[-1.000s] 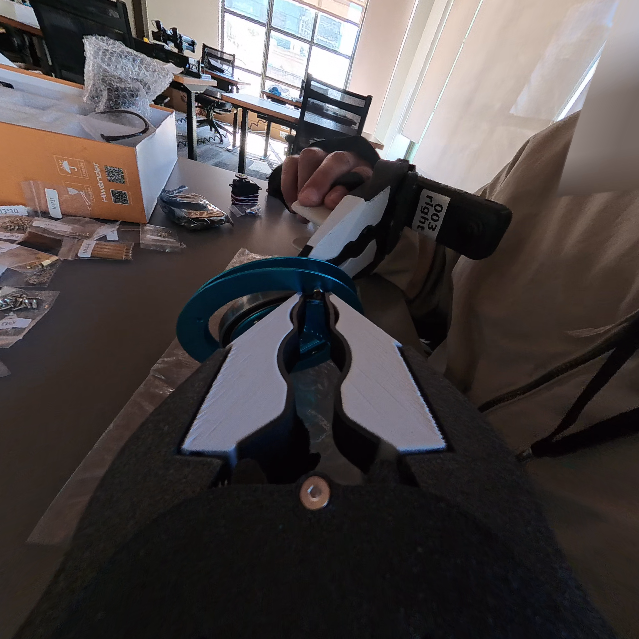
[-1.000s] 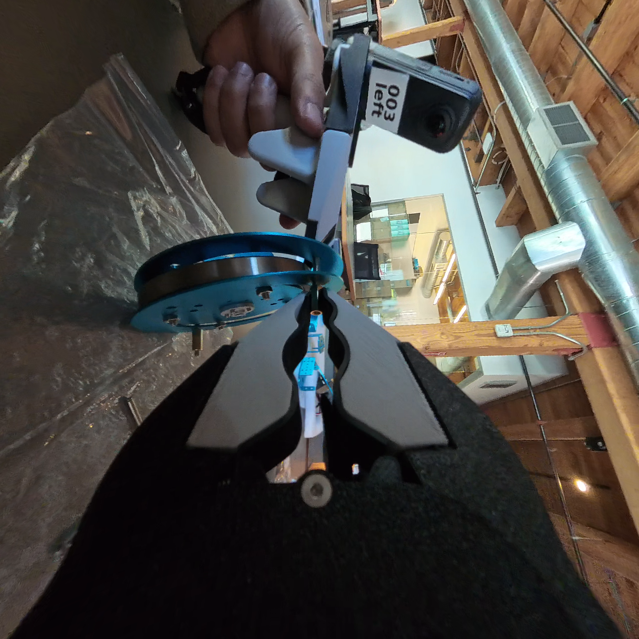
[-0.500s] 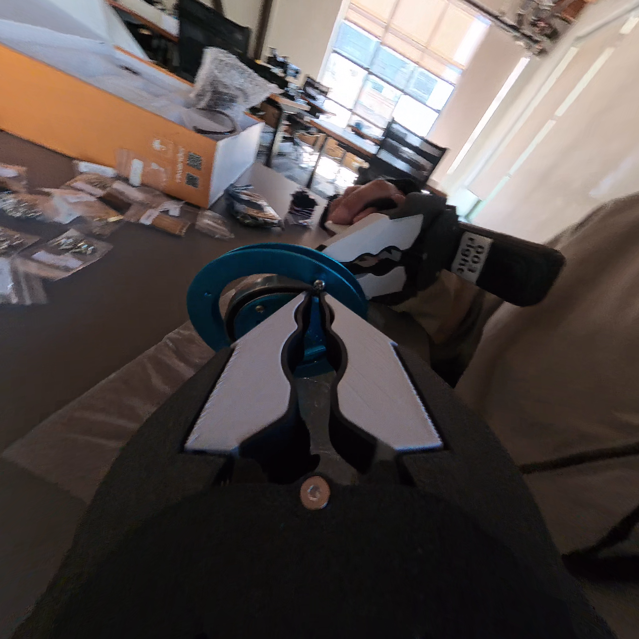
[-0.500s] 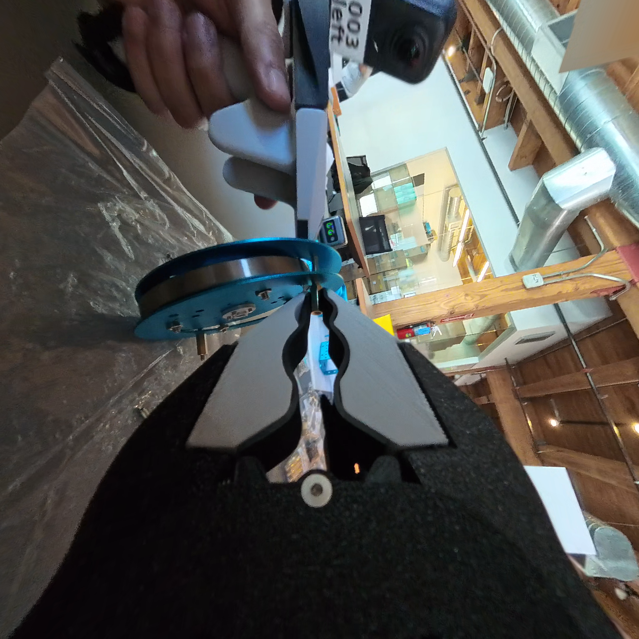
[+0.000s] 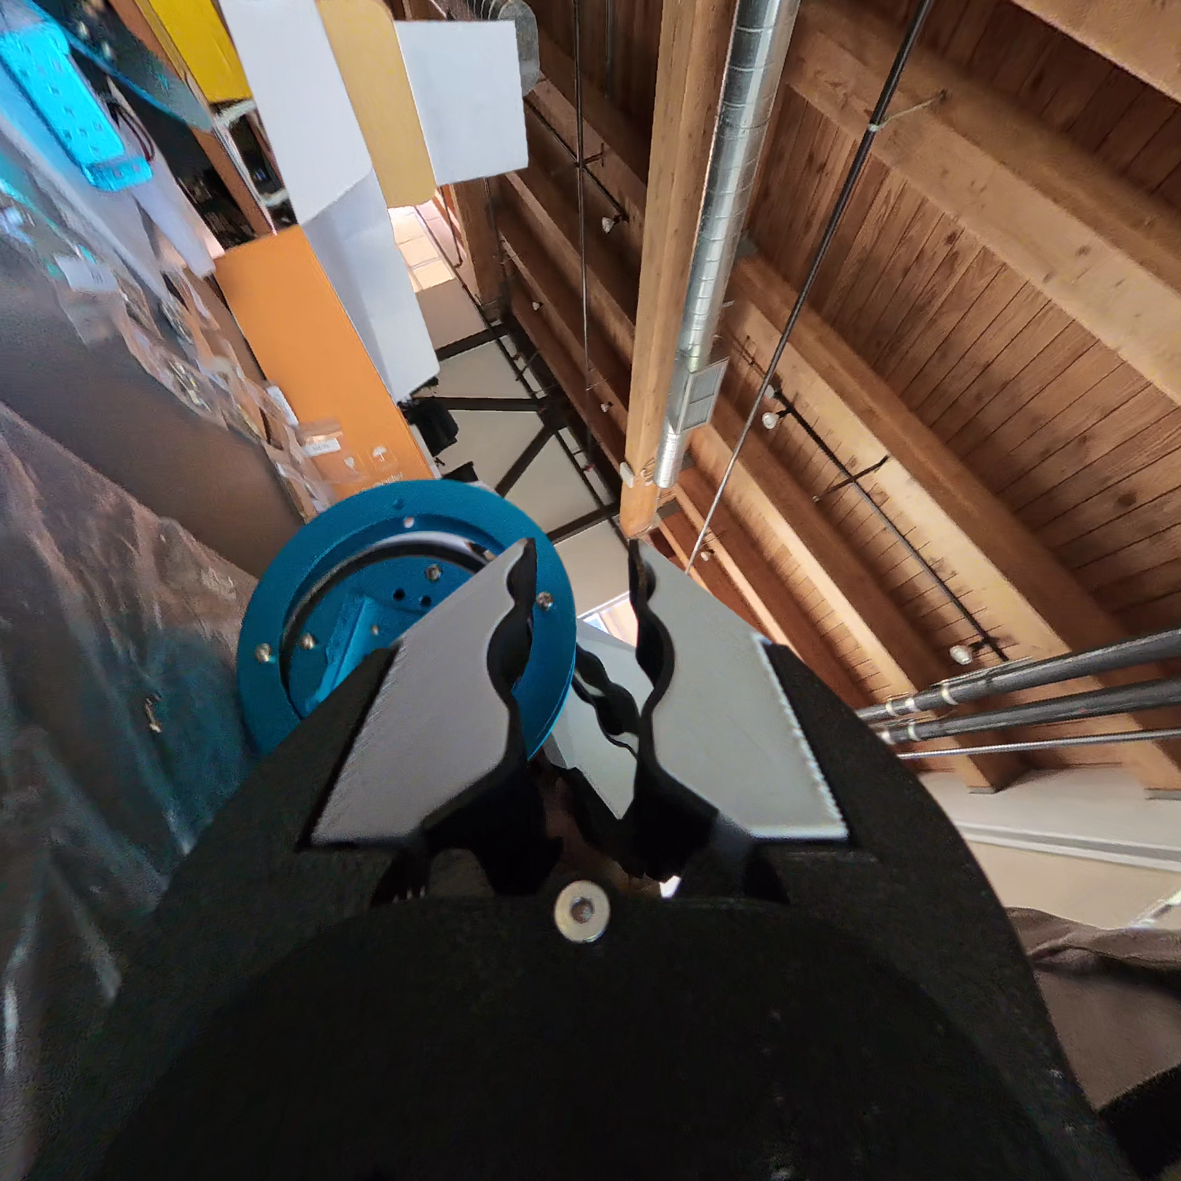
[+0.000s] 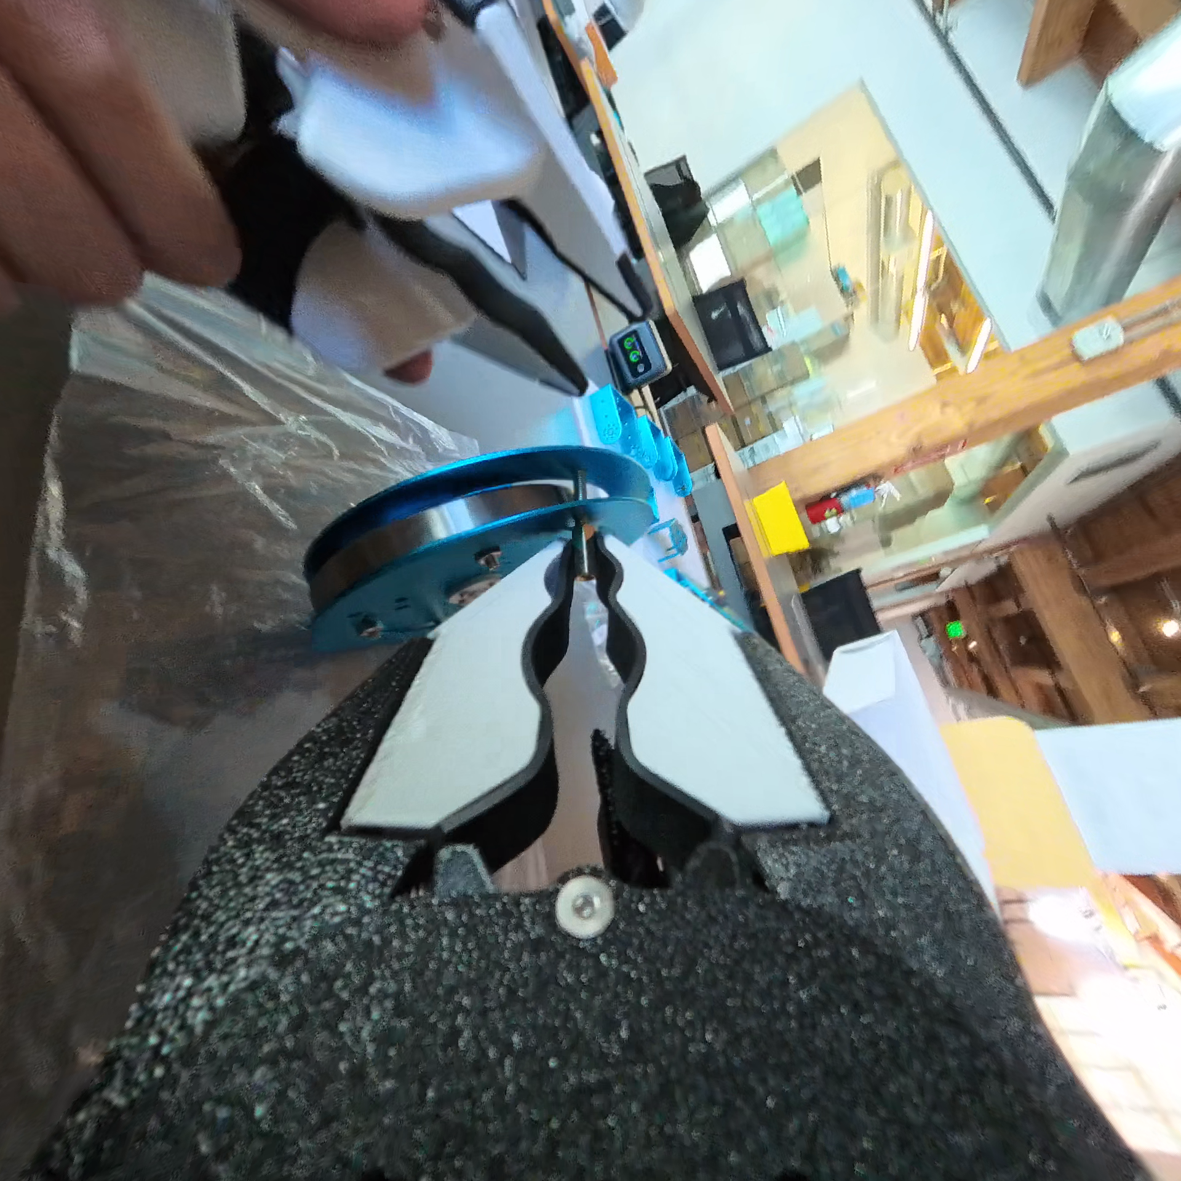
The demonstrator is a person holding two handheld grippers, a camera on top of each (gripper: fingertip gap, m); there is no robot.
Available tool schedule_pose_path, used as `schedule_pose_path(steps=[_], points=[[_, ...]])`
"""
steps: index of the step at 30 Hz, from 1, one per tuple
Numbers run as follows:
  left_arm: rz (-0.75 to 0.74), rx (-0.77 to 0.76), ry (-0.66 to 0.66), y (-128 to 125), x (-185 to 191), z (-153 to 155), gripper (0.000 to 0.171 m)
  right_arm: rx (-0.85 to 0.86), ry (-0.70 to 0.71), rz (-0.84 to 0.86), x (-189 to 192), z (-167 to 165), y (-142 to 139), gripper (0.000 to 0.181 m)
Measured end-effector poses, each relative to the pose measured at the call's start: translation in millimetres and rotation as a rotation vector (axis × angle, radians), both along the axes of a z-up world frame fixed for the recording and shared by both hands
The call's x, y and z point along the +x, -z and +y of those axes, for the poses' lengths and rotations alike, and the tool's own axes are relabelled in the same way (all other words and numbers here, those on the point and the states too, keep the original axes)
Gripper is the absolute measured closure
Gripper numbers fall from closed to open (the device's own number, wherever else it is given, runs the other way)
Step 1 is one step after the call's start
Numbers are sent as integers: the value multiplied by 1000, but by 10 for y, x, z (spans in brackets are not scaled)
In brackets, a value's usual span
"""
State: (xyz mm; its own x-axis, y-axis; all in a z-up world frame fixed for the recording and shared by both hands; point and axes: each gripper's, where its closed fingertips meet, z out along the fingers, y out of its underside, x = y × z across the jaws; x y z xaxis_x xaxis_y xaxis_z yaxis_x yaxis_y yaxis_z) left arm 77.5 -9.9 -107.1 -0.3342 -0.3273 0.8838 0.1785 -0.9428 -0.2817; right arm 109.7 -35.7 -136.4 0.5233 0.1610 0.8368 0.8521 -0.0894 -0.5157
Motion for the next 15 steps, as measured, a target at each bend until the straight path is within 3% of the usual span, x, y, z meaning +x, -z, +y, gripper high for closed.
schedule_pose_path(steps=[5, 11, 15], points=[[41, -71, 24, 171, 139, -185, 146, -15, 104, 155, -92, -60, 40, 177], [87, -82, 10, 254, 128, -181, 146, 5, 293, 264, -43, -70, 54, 177], [119, -39, 12, 256, 118, -127, 149, 5, 311, 241, -109, -39, 64, 177]])
